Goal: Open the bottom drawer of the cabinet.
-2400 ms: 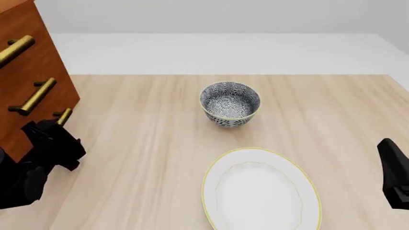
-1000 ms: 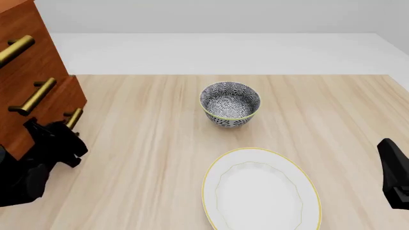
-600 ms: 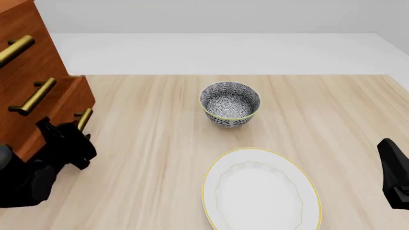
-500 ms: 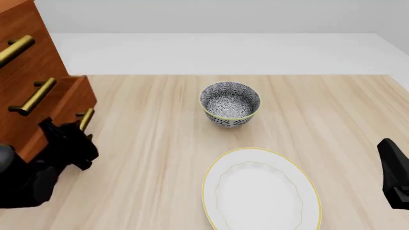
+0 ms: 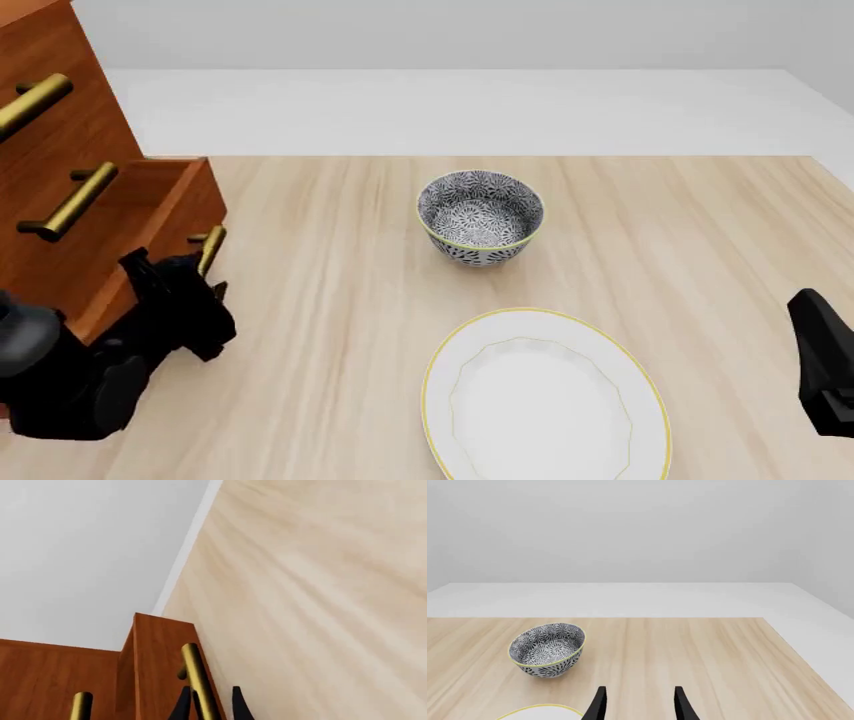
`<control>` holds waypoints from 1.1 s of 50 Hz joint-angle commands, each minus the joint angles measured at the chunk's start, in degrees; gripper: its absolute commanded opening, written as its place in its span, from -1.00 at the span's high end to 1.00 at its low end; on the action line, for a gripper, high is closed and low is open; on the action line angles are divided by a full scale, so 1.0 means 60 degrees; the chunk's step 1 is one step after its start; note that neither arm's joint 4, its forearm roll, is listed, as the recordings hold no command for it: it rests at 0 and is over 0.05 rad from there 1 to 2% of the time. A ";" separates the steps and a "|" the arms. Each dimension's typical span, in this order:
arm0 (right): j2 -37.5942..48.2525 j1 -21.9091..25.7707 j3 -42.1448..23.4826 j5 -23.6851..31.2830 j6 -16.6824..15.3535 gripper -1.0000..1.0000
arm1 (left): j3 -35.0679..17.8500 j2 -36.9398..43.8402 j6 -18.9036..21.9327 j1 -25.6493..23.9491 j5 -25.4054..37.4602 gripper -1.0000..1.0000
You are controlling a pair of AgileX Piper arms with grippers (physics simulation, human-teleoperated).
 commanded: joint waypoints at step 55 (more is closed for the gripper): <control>0.0001 0.0000 0.0000 0.0000 -0.0001 -1.00 | -0.2486 -1.2071 -0.6266 -0.2077 1.3717 -1.00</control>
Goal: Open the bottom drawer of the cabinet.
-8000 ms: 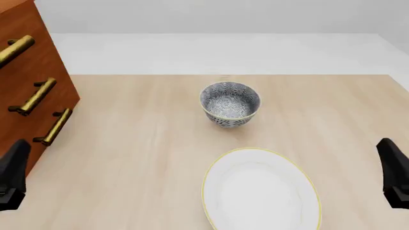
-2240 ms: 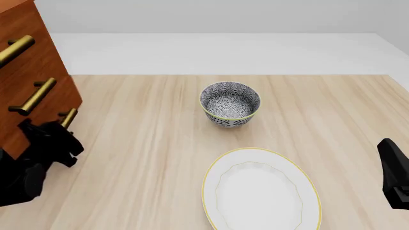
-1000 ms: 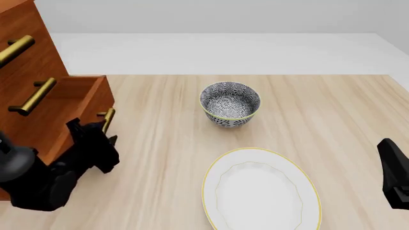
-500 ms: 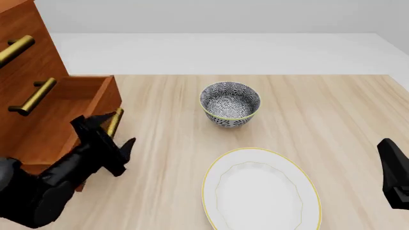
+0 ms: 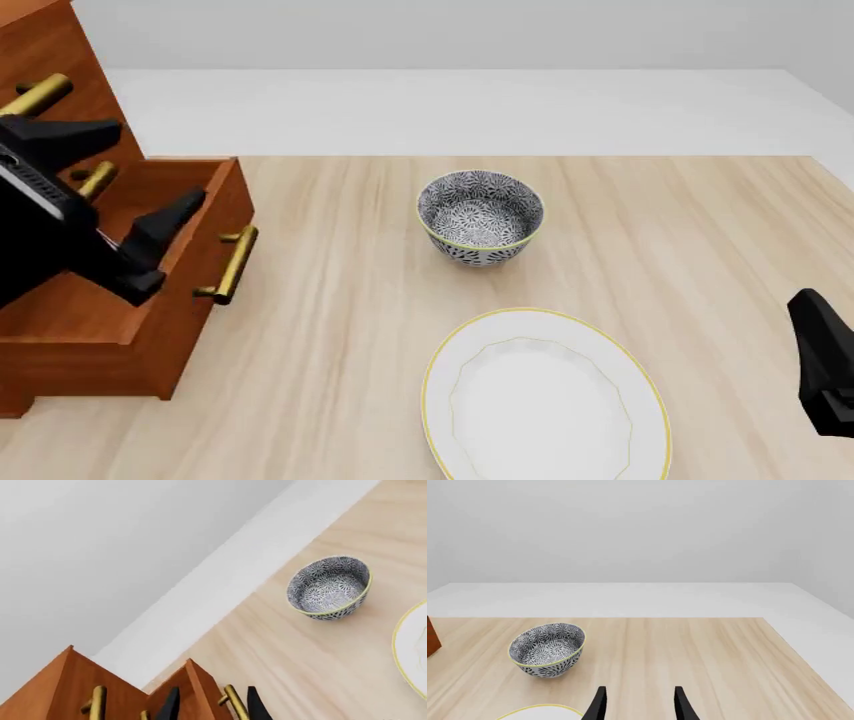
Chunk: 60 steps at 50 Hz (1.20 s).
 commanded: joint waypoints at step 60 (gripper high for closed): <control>0.0002 0.0001 0.0000 0.0000 -0.0002 -1.00 | -0.2367 0.3175 -0.4565 0.2020 0.3904 -1.00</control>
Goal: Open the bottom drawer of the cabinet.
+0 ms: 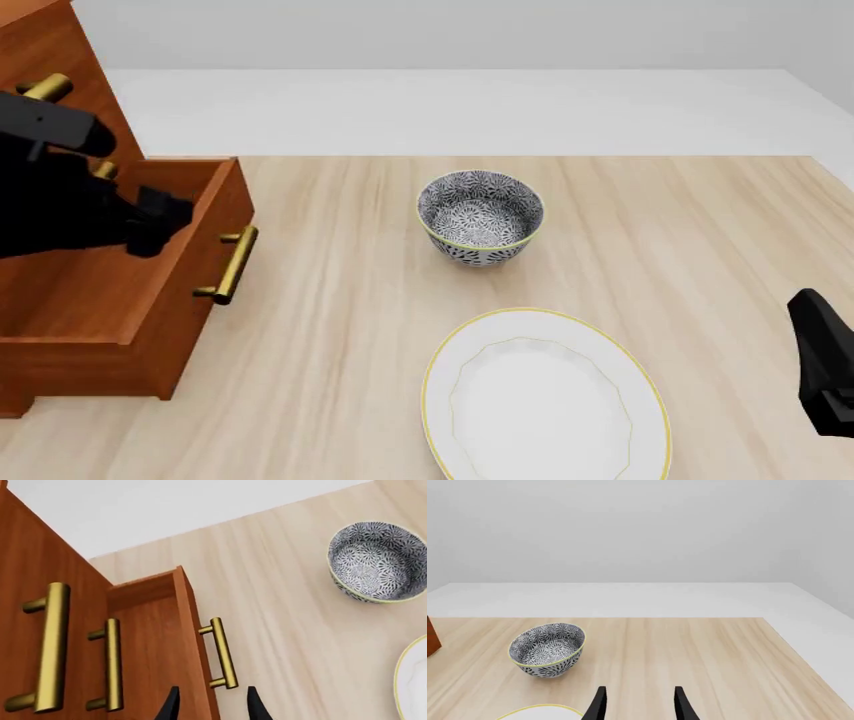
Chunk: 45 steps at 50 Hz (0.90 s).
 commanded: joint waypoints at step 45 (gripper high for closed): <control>0.0002 0.0000 0.0000 0.0000 0.0000 -1.00 | 0.0804 0.2279 -0.1091 0.0703 -0.1560 -1.00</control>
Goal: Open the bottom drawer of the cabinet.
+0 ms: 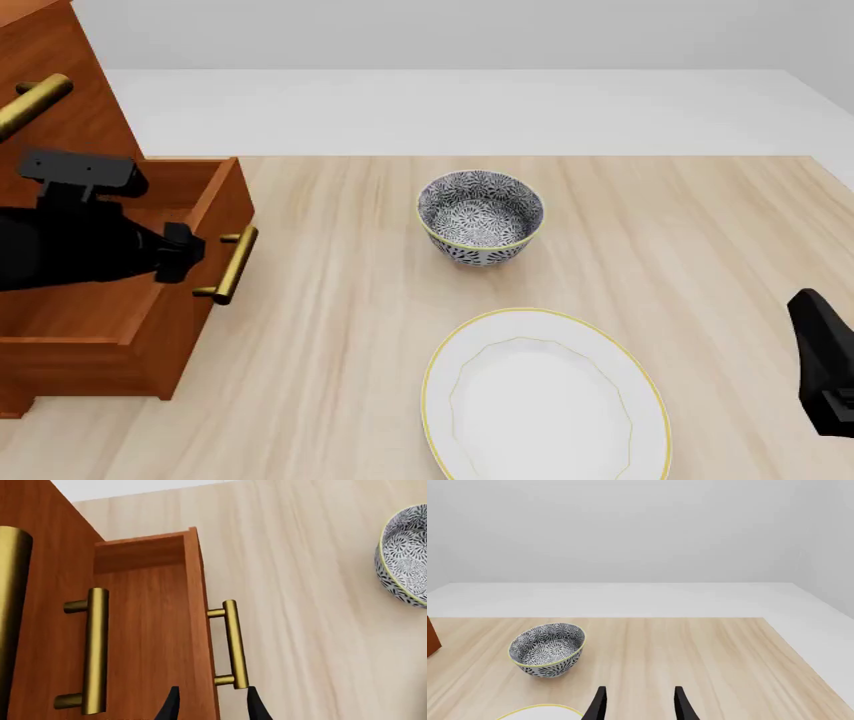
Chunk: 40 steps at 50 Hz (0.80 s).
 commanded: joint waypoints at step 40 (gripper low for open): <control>0.0001 0.0002 0.0000 0.0000 0.0001 -1.00 | 0.0673 0.1202 -0.0018 0.0232 -0.1241 -1.00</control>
